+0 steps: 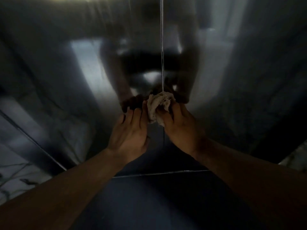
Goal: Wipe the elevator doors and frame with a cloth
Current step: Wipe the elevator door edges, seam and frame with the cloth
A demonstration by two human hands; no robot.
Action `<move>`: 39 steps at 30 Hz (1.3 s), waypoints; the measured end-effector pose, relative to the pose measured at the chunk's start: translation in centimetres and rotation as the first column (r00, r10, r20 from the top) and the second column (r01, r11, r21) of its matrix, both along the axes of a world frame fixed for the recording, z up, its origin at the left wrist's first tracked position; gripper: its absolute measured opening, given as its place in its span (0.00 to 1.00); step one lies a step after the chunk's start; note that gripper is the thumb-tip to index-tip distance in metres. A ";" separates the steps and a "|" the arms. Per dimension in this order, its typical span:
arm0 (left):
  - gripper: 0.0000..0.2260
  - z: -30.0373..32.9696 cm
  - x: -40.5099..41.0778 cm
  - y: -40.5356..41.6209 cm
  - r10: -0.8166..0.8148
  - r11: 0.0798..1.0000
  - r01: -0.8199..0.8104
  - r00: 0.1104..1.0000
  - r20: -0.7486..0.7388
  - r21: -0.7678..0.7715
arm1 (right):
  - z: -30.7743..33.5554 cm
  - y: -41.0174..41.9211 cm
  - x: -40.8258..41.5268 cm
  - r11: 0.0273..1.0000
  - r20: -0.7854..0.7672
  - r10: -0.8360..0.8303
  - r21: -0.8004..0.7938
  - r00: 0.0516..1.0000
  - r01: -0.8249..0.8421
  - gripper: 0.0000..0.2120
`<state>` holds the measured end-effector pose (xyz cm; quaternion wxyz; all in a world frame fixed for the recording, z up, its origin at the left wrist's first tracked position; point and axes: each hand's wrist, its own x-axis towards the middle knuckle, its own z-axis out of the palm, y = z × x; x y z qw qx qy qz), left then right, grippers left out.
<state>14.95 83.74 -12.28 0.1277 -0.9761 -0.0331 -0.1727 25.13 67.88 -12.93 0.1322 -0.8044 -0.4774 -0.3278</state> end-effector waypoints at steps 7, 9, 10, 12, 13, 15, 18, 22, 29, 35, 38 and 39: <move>0.41 -6.2 -0.7 -0.6 0.012 1.000 -0.013 0.996 -0.090 -0.011 | -5.8 -0.9 -0.9 0.996 -0.009 0.016 -0.087 1.000 -0.016 0.19; 0.41 -8.1 -0.9 -0.8 0.013 1.000 -0.014 0.992 -0.122 -0.011 | -7.2 -1.2 -1.1 0.990 -0.063 0.024 -0.137 0.998 -0.032 0.20; 0.41 -9.0 -0.9 -0.9 0.020 1.000 -0.023 0.991 -0.133 -0.018 | -7.9 -1.3 -1.1 0.987 -0.083 0.019 -0.156 0.996 -0.032 0.20; 0.40 -10.5 -0.8 -1.3 0.033 0.999 -0.039 0.988 -0.153 -0.034 | -9.2 -1.3 -1.1 0.983 -0.125 0.008 -0.179 0.992 -0.030 0.20; 0.39 -11.3 -0.7 -1.5 0.033 0.998 -0.040 0.986 -0.166 -0.041 | -9.8 -1.3 -1.0 0.978 -0.151 0.005 -0.205 0.989 -0.036 0.21; 0.36 -12.8 -0.8 -1.9 0.023 0.998 -0.035 0.978 -0.206 -0.057 | -11.2 -1.5 -0.9 0.967 -0.182 0.000 -0.249 0.983 -0.046 0.21; 0.32 -15.0 -0.9 -2.3 -0.001 0.997 -0.018 0.970 -0.243 -0.074 | -13.6 -2.2 -0.7 0.957 -0.178 0.005 -0.285 0.984 -0.056 0.21; 0.33 -17.6 -0.6 -2.6 -0.018 0.998 0.002 0.972 -0.235 -0.070 | -16.4 -2.8 -0.5 0.946 -0.194 -0.019 -0.321 0.981 -0.045 0.21; 0.36 -21.5 -1.7 -2.4 0.013 0.992 -0.046 0.962 -0.274 -0.115 | -21.0 -3.0 -0.7 0.911 -0.227 -0.078 -0.413 0.971 -0.023 0.20; 0.37 -23.9 -2.7 -1.5 0.087 0.979 -0.135 0.955 -0.283 -0.154 | -23.5 -1.9 -1.5 0.889 -0.273 -0.218 -0.452 0.937 0.075 0.22; 0.37 -24.6 -2.9 -1.1 0.113 0.973 -0.169 0.944 -0.311 -0.159 | -25.3 -1.4 -1.4 0.891 -0.310 -0.248 -0.444 0.918 0.091 0.21; 0.36 -24.8 -3.1 -1.0 0.115 0.972 -0.173 0.941 -0.319 -0.158 | -26.0 -1.3 -1.4 0.889 -0.330 -0.261 -0.449 0.907 0.092 0.21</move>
